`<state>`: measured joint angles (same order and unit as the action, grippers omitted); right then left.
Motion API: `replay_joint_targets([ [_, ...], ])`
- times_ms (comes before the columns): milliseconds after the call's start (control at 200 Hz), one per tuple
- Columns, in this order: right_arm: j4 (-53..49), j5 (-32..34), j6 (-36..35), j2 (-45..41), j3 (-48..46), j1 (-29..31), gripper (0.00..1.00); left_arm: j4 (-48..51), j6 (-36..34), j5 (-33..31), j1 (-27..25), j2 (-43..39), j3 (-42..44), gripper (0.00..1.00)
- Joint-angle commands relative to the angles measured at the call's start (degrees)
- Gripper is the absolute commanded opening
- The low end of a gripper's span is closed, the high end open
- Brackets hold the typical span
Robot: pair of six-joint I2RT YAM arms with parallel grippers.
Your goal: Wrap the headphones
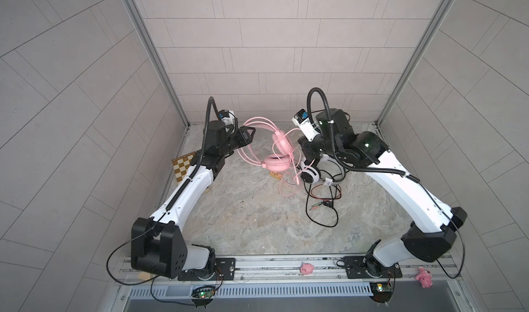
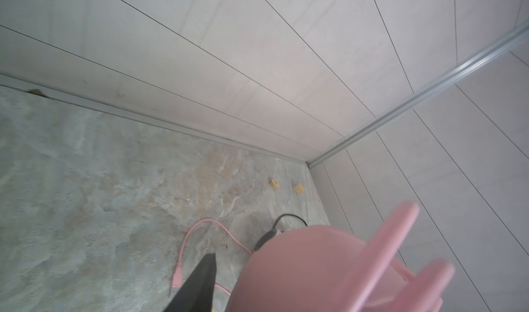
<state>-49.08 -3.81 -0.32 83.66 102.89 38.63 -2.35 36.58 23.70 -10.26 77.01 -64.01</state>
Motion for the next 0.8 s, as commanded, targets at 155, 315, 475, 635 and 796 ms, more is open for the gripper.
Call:
replay_joint_targets([
  [155,7.6,-12.3,9.9,-9.8,-18.6,0.4,0.0,-14.8,15.5,-10.2,7.8,-7.6,5.6,0.0],
  [315,5.9,-7.3,9.2,-8.5,-25.5,1.1,0.0,-13.3,17.0,-10.8,10.9,-8.0,2.3,0.0],
  [475,6.4,-4.5,10.3,-8.5,-29.9,-3.2,0.0,-12.5,22.7,-3.3,14.1,-7.3,-1.1,0.0],
  [635,6.1,-4.3,13.8,-7.7,-28.0,-14.3,0.0,-3.5,19.0,15.1,14.1,-3.3,-11.5,0.0],
  [796,6.4,-4.3,15.7,-7.1,-21.5,-24.0,0.0,32.6,-4.8,13.5,14.3,0.2,-23.1,0.0],
])
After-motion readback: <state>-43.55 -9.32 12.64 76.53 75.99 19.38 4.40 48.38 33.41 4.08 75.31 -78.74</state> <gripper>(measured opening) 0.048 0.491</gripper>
